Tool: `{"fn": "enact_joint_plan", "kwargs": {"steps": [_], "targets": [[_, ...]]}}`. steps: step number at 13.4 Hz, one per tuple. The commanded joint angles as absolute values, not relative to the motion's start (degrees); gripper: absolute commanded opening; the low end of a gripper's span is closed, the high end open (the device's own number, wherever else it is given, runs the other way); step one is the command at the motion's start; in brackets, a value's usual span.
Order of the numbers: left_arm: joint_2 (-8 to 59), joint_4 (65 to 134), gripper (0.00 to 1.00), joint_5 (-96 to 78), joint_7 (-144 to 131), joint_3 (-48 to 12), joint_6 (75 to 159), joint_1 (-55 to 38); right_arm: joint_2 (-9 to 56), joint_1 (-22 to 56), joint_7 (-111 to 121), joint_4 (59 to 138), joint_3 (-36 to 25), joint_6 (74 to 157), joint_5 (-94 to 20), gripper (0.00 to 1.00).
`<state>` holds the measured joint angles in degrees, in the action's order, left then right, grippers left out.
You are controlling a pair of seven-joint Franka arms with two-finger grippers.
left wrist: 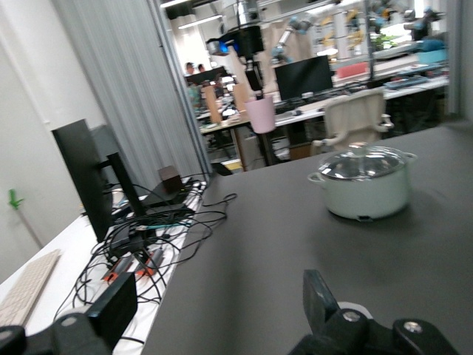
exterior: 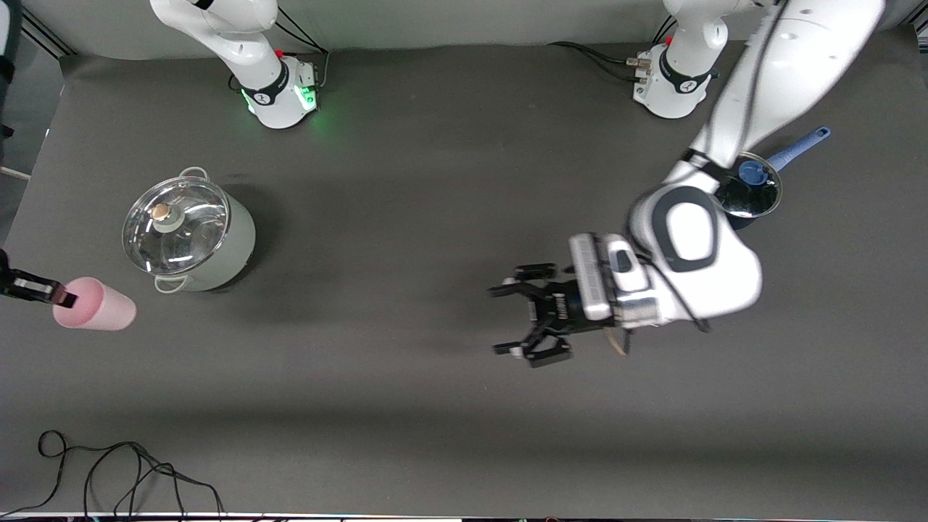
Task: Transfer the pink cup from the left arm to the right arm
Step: 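Open the left gripper and withdraw it while the right gripper carries cup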
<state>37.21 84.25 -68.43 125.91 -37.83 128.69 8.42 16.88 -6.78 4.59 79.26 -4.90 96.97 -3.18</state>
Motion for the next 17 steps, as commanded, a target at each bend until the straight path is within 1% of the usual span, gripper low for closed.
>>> {"fn": "enact_joint_plan", "kwargs": {"steps": [1,2,4,5,7,9,12,15,17], "targets": [[34.8,87.2,1.0,-57.4,123.1,-37.9,114.1,17.8,17.7,-7.1,15.7,78.2,-5.2,95.6,0.5,0.0],[34.7,86.8,1.0,-53.0,121.7,-37.9,109.3,20.9,18.3,-7.8,16.8,78.3,-5.2,95.6,1.0,0.0],[34.4,86.4,1.0,-45.9,118.7,-37.9,100.3,25.7,22.0,-8.4,17.0,78.0,-5.3,97.5,1.1,0.0],[34.2,86.4,1.0,-42.7,117.3,-37.9,97.0,27.5,24.1,-8.8,17.9,78.4,-5.3,100.3,1.0,0.0],[33.1,86.4,1.0,-35.5,113.1,-38.0,92.0,30.9,27.4,-9.8,21.7,78.5,-5.3,102.5,0.4,0.0],[30.1,86.3,1.0,-28.9,105.8,-37.9,86.8,33.6,31.7,-10.1,22.1,78.5,-5.3,106.8,0.2,0.0],[22.3,86.2,1.0,-14.0,93.5,-37.9,81.6,34.5,35.9,-10.2,22.1,79.5,-5.3,113.4,-3.9,0.0],[17.2,86.0,1.0,-3.0,86.4,-38.0,78.3,34.5,40.9,-9.4,21.2,79.5,-4.8,120.2,-6.1,0.0],[12.4,85.5,1.0,1.2,79.8,-37.9,76.6,34.5,42.2,-9.2,21.4,79.4,-4.7,121.7,-6.0,0.0]]}}
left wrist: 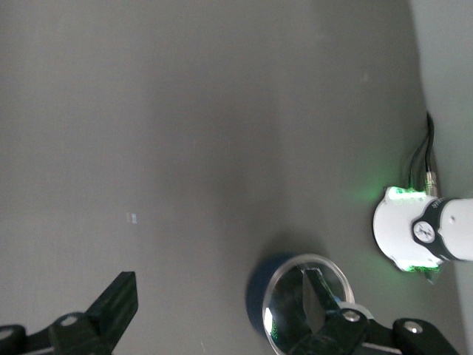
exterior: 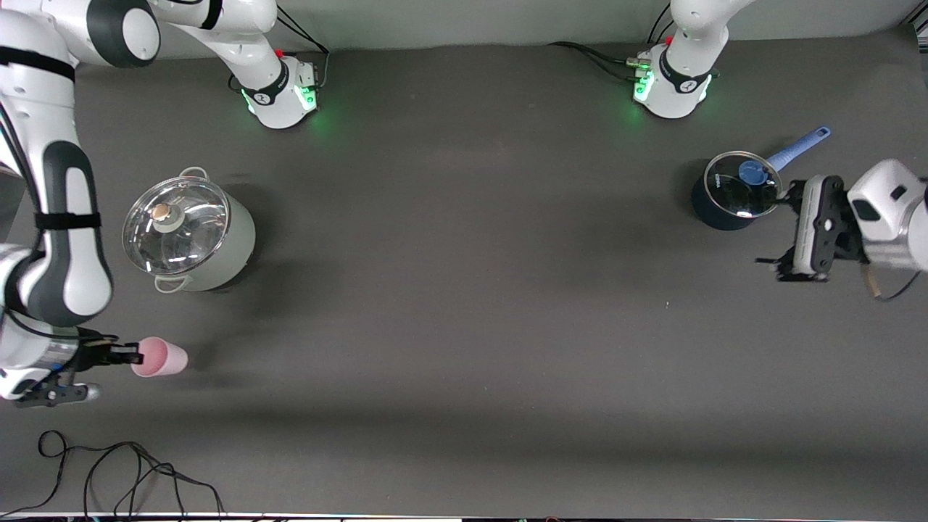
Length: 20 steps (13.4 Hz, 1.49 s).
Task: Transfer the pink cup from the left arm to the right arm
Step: 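Set the pink cup on the table with the right gripper and release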
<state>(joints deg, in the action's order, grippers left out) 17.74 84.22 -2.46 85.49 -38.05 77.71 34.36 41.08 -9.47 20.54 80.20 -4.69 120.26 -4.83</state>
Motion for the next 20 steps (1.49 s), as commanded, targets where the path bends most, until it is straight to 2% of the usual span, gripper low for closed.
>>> {"fn": "enact_joint_plan", "kwargs": {"steps": [1,4,7,8,9,10,12,13,14,17,20], "targets": [[10.7,84.6,1.0,2.4,76.0,-37.9,75.5,34.5,43.0,-9.1,21.3,79.5,-4.7,123.4,-6.1,0.0],[7.8,84.2,1.0,5.2,64.1,-37.8,74.4,34.5,43.9,-8.8,21.4,79.5,-4.7,124.3,-6.2,0.0],[8.0,82.6,1.0,5.6,52.7,-38.0,74.6,34.3,44.9,-9.0,21.6,79.5,-4.7,125.6,-9.7,0.0],[8.3,82.3,1.0,5.7,52.3,-38.0,75.1,34.1,45.0,-9.1,21.7,79.5,-4.7,125.6,-9.8,0.06],[8.3,82.1,1.0,5.8,51.9,-38.0,75.5,34.0,44.9,-9.1,21.3,79.4,-4.7,125.6,-9.8,0.34],[8.6,82.1,1.0,5.8,51.0,-38.0,75.7,33.9,44.8,-9.0,21.2,79.4,-4.7,125.4,-9.8,0.53],[8.8,82.0,1.0,5.8,47.7,-38.0,75.7,33.9,44.6,-9.0,21.1,79.3,-4.7,125.2,-9.8,0.81],[9.1,82.0,1.0,5.8,47.4,-38.0,75.7,33.8,44.2,-9.0,21.0,79.2,-4.7,125.1,-9.8,0.92],[9.1,82.0,1.0,5.8,47.2,-38.0,75.7,33.7,44.0,-9.0,21.0,79.3,-4.8,125.0,-9.8,0.98],[9.1,82.0,1.0,5.6,47.2,-38.1,75.6,33.7,42.3,-8.5,20.5,79.0,-5.3,120.9,-9.4,0.99],[9.2,82.0,1.0,5.7,47.3,-38.1,75.5,34.2,37.4,-8.4,19.6,79.2,-6.0,115.5,-8.2,0.99]]}}
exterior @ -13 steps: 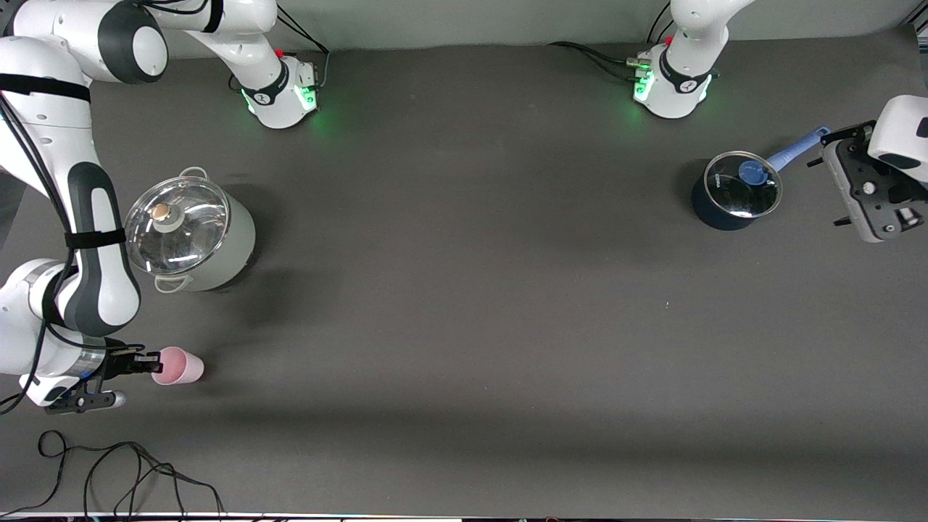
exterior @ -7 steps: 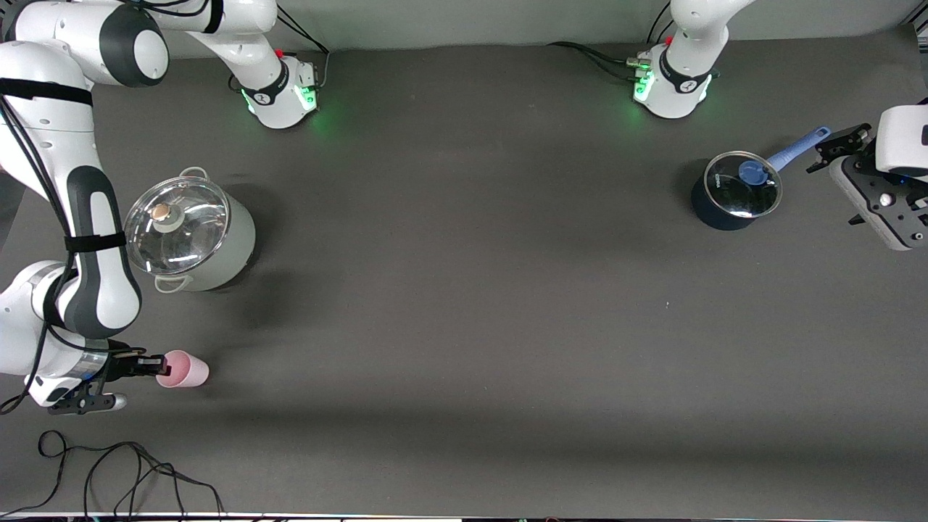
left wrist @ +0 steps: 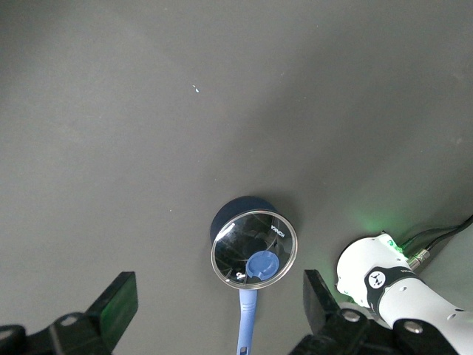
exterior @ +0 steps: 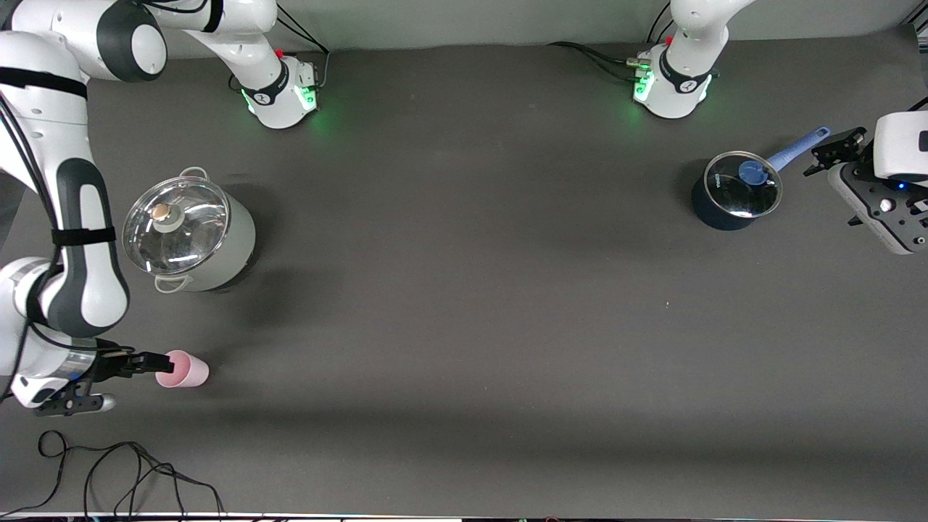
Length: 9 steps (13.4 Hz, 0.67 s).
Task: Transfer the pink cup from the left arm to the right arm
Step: 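Set the pink cup on the table with the right gripper and release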
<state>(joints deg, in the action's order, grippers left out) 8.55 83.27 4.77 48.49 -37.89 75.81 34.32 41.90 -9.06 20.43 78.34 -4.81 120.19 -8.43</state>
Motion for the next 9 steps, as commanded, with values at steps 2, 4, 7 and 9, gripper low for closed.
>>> {"fn": "enact_joint_plan", "kwargs": {"steps": [2,4,7,9], "targets": [[9.2,82.1,1.0,6.2,47.4,-38.0,75.6,33.9,32.5,-8.3,19.1,79.4,-6.3,109.5,-6.2,0.99],[9.2,82.0,1.0,6.5,47.8,-38.0,75.7,33.8,26.7,-8.3,16.7,79.5,-6.5,103.4,-6.1,0.99],[9.3,82.0,1.0,10.4,44.3,-38.1,76.2,33.5,19.7,-8.3,15.0,79.5,-6.8,97.2,-5.6,1.0],[10.2,82.2,1.0,13.4,37.1,-38.3,78.7,32.9,15.7,-6.5,12.8,79.7,-6.6,93.2,-3.6,1.0]]}}
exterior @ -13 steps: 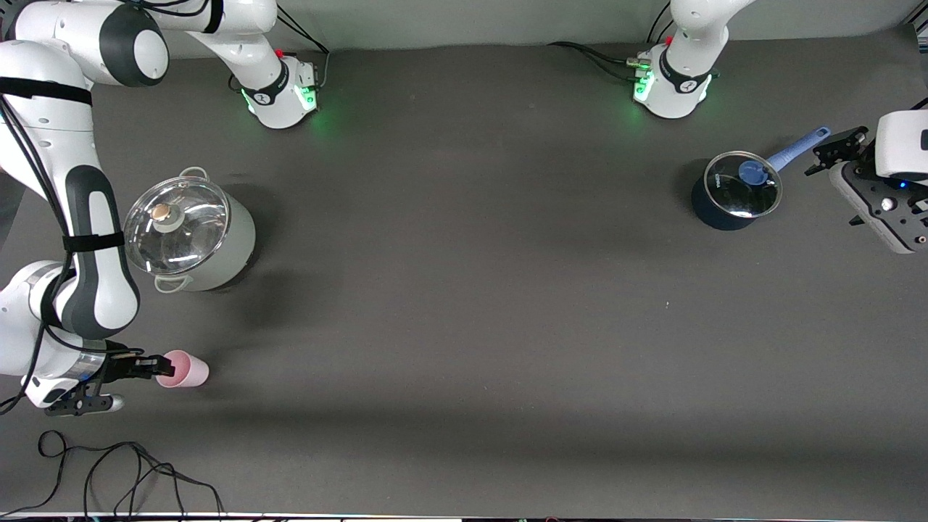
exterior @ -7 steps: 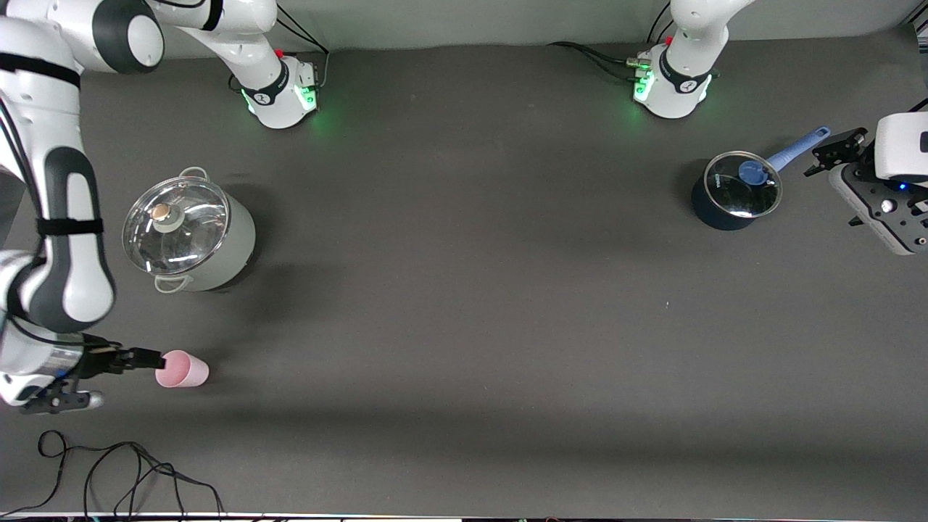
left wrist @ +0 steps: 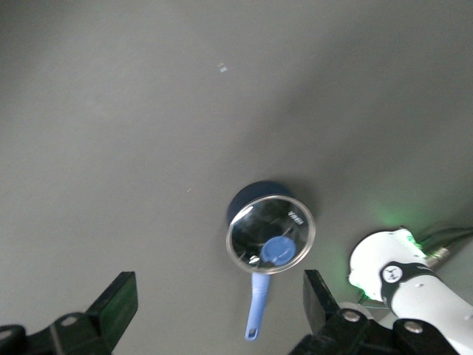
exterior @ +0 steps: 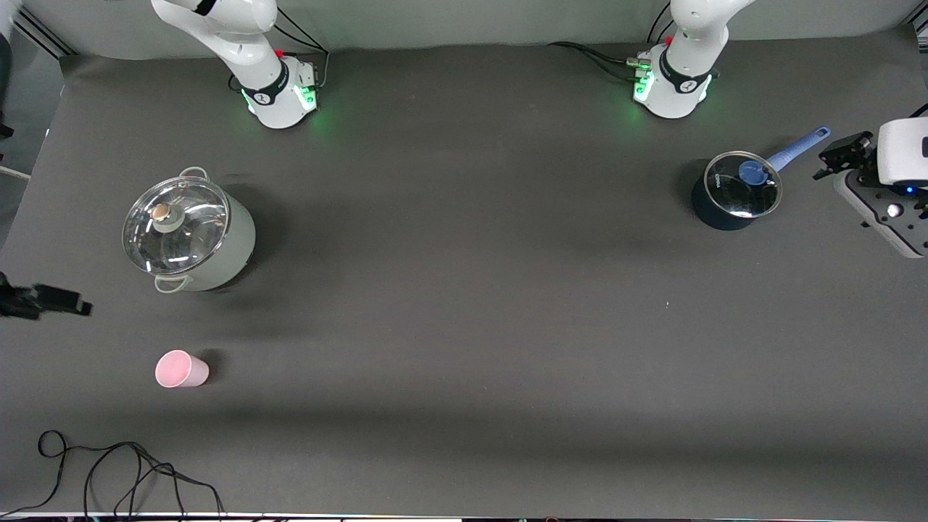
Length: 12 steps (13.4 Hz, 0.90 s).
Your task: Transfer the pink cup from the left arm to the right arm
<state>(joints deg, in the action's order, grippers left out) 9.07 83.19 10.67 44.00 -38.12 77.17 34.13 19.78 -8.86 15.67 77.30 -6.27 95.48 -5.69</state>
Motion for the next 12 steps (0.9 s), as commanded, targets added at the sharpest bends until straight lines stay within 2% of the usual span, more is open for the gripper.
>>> {"fn": "enact_joint_plan", "kwargs": {"steps": [1,4,7,9,12], "targets": [[11.1,82.2,1.0,13.6,31.5,-38.3,79.8,32.9,14.0,-5.7,12.6,79.9,-6.7,90.6,-3.3,1.0],[10.5,82.4,1.0,11.3,27.3,-38.1,79.2,33.6,6.4,-3.8,12.5,87.0,-6.7,89.8,-3.1,1.0],[10.5,81.1,1.0,9.5,21.6,-38.0,79.0,33.6,-1.6,-2.6,11.8,97.2,-6.6,93.7,-3.1,1.0],[10.2,81.0,1.0,9.4,10.8,-38.8,77.3,32.8,-3.7,-1.0,7.4,101.1,-6.5,96.6,-1.7,1.0],[9.6,81.2,1.0,9.3,0.2,-39.8,75.8,31.9,-3.3,0.9,1.6,100.7,-6.1,97.0,0.3,1.0]]}}
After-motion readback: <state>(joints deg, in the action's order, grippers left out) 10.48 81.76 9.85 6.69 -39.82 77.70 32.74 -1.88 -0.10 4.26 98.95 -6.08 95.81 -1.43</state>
